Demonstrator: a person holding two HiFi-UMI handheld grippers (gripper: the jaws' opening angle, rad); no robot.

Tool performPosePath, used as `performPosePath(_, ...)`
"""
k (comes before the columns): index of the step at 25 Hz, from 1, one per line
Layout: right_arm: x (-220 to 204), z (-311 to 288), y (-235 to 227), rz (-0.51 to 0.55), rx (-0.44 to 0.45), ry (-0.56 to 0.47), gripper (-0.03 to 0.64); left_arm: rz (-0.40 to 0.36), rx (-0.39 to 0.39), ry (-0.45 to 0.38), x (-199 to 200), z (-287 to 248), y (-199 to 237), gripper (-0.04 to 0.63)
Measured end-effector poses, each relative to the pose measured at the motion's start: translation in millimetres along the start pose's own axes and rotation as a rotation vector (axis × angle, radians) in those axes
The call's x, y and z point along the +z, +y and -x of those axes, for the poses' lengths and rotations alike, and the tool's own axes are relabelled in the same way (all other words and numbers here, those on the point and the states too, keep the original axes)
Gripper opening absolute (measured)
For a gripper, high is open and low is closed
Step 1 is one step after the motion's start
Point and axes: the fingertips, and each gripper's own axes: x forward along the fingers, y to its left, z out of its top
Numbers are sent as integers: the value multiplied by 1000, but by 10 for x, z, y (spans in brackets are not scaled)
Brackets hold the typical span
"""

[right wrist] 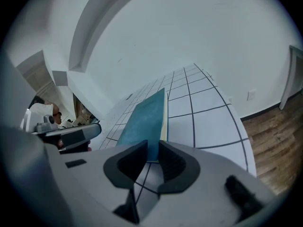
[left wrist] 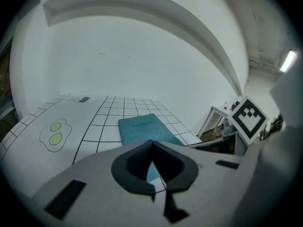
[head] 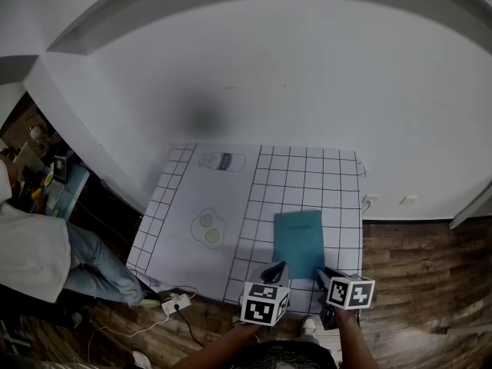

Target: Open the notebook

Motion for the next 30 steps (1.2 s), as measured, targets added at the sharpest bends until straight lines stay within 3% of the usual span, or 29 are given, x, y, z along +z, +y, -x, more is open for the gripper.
performPosePath(11, 62, 64, 23, -47, 7, -57, 48, 10, 2, -9, 6, 23, 35, 11)
performPosePath(30, 332, 315, 552, 39, 31, -134, 32, 36, -27, -53, 71, 144, 173, 11)
